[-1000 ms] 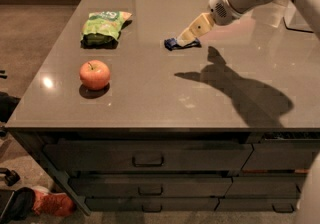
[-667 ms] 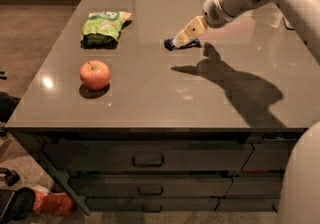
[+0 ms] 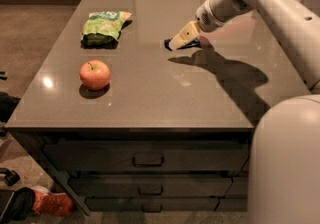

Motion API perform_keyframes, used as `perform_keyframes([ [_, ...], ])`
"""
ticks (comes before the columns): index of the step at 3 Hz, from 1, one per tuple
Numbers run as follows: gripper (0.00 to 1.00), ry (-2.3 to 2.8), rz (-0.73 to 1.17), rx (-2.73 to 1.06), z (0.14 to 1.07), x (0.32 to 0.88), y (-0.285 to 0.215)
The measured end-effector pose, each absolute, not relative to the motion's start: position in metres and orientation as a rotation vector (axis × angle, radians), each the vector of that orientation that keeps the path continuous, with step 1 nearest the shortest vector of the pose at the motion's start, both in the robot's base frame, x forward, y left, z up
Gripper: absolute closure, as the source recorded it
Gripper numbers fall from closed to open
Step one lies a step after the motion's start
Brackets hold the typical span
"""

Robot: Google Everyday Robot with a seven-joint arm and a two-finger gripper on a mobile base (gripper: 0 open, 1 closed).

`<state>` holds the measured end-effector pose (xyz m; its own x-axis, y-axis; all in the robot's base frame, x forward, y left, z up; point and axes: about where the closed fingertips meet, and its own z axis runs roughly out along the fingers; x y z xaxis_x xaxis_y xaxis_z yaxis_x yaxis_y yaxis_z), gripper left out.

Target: Move rxbar blueberry near green rice chip bag

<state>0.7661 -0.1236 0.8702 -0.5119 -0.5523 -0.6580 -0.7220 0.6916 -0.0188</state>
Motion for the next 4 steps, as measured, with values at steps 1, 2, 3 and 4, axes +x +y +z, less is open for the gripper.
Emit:
perform_keyframes([
  [1,0.00,2.262,0.345,-0.982,0.862,0.775,-0.119],
  [2,0.18,2.277,0.354,-0.984,0.853,0.780,-0.119],
  [3,0.49,2.272,0.367,-1.005,0.856,0.783,-0.113],
  [4,0.72,2.251,0.384,-1.027,0.864,0.784,-0.104],
])
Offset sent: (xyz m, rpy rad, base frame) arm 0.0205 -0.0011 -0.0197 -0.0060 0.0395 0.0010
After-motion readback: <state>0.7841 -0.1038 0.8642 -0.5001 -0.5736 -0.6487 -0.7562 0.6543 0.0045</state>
